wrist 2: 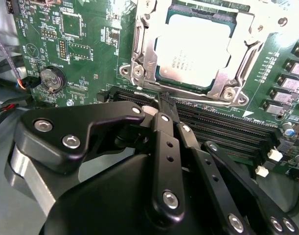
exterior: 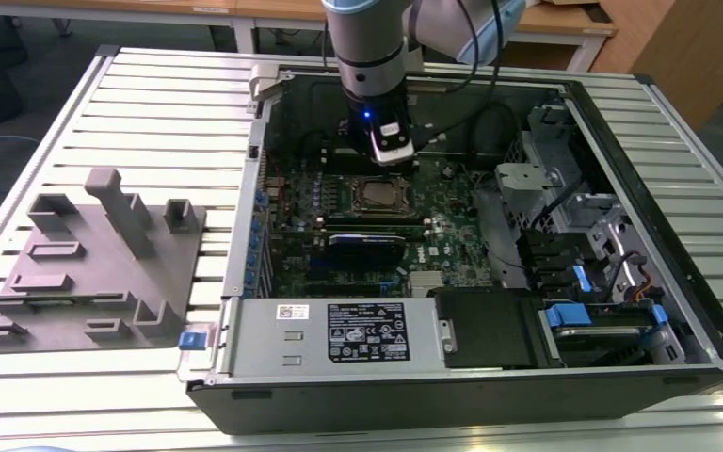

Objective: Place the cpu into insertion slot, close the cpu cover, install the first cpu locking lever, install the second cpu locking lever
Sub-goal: 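Install the first cpu locking lever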

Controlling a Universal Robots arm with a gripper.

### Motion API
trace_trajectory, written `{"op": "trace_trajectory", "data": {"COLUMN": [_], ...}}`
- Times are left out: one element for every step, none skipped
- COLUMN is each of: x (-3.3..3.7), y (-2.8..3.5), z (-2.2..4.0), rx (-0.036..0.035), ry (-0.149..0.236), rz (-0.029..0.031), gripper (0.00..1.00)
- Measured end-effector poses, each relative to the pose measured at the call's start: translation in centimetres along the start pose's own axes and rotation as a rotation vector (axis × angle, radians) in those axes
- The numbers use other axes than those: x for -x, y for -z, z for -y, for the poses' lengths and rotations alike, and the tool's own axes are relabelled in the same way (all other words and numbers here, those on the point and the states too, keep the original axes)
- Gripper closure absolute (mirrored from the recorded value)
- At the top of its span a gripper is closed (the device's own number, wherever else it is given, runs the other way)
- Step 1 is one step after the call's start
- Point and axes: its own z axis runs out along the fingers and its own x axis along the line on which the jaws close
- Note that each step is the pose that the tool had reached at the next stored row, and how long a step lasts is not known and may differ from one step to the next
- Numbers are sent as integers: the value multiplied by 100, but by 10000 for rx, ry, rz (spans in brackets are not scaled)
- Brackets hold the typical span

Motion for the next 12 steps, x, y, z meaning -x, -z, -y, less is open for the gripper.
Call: {"op": "trace_trajectory", "data": {"x": [1, 1, 1, 1, 0, 0, -1, -1, -1, -2, -2, -2], "y": [-1, -3, -6, -11, -14, -17, -20, -23, -25, -25, -25, -26], "z": [4, 5, 7, 9, 10, 11, 11, 12, 12, 13, 13, 13], "rx": [1, 2, 4, 8, 10, 12, 13, 16, 17, 16, 15, 15], "ry": [0, 0, 0, 2, 4, 6, 6, 6, 6, 6, 6, 6], "rz": [2, 5, 12, 21, 29, 34, 37, 41, 44, 45, 45, 45], "gripper": [89, 89, 89, 89, 89, 89, 89, 89, 89, 89, 89, 89]}}
